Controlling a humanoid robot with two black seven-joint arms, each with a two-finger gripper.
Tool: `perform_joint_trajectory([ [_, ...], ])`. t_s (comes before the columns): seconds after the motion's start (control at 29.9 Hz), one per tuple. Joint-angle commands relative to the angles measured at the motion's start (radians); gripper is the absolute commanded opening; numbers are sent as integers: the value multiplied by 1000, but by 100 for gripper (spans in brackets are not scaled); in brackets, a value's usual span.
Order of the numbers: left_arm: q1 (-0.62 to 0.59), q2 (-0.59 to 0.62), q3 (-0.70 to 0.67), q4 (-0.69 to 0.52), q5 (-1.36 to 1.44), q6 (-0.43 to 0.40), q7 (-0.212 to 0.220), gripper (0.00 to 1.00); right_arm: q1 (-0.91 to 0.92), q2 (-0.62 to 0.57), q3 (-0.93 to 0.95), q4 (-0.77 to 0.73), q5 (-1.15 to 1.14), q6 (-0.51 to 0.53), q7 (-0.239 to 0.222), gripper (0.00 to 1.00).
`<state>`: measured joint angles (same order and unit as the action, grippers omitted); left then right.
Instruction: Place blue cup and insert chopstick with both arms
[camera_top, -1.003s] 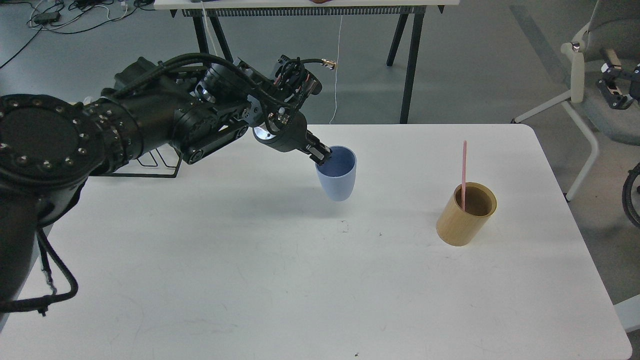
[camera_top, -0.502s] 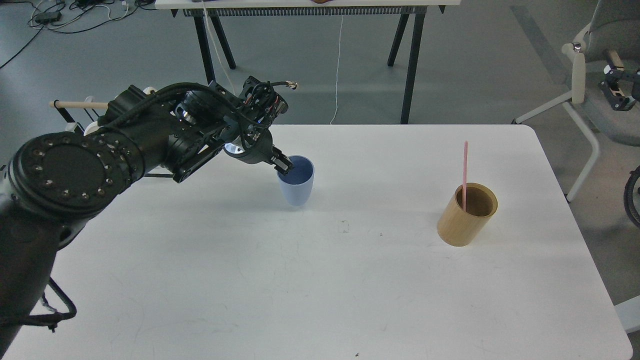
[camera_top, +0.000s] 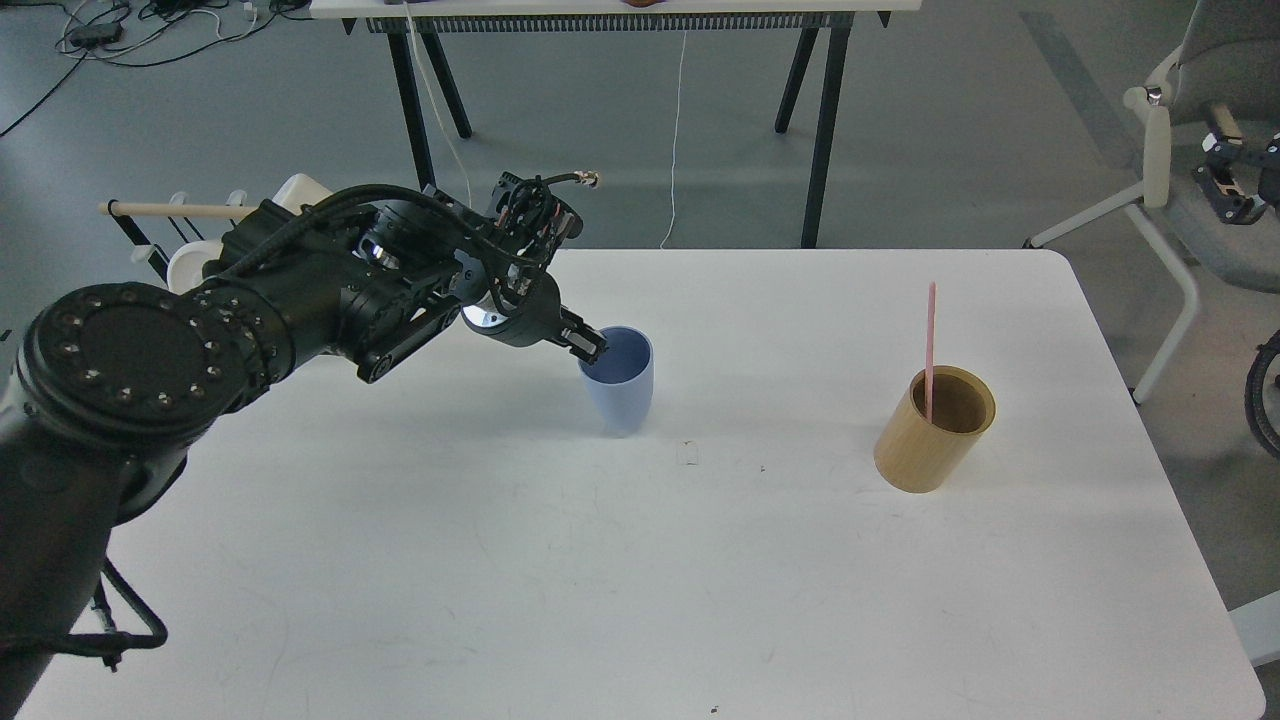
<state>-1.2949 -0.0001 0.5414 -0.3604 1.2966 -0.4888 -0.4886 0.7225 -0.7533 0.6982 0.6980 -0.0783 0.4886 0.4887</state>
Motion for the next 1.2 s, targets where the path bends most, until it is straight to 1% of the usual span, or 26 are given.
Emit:
perform_joint_trajectory([
  [0.0,6,0,-3,0,1,0,0,8,2,0,-2,0,-1,0,0,94],
  [0.1,11,0,-3,0,1,0,0,14,2,0,-2,0,-2,0,0,94],
  [0.13,16,0,-3,0,1,0,0,18,2,0,-2,0,-2,0,0,94],
  [0.33,20,0,-35,-2,0,0,0,36,2,0,-3,0,-9,0,0,94],
  [0.37,20,0,-55,-2,-2,0,0,44,2,-1,-5,0,-15,0,0,94],
  [0.43,20,0,-112,0,-5,0,0,64,6,-3,-15,0,-38,0,0,94],
  [0.47,20,0,-156,0,-7,0,0,71,17,-5,-31,0,-73,0,0,94],
  [0.5,22,0,-205,-2,-8,0,0,74,23,-5,-40,1,-115,0,0,94],
  [0.57,26,0,-355,0,-23,0,0,84,61,-6,-42,9,-234,0,0,94],
  [0.6,34,0,-439,0,-37,0,0,92,87,-9,-42,12,-294,0,0,94],
  [0.64,40,0,-512,1,-54,0,0,96,107,-17,-42,14,-346,0,0,94],
  [0.7,46,24,-674,-6,-117,0,0,96,153,-31,-43,32,-472,0,0,94],
  [0.8,87,109,-868,-35,-241,0,0,97,192,-66,-45,142,-694,-4,0,94],
  [0.9,141,159,-977,-66,-403,0,0,98,184,-116,-57,292,-936,-218,0,94],
  [0.97,179,181,-1011,-75,-532,0,0,98,163,-129,-92,363,-1078,-339,0,94],
  [1.07,224,204,-1020,-75,-742,0,0,98,117,-129,-185,426,-1207,-511,0,94],
  [1.17,273,233,-1018,-75,-903,0,0,99,103,-123,-311,440,-1285,-642,0,93],
])
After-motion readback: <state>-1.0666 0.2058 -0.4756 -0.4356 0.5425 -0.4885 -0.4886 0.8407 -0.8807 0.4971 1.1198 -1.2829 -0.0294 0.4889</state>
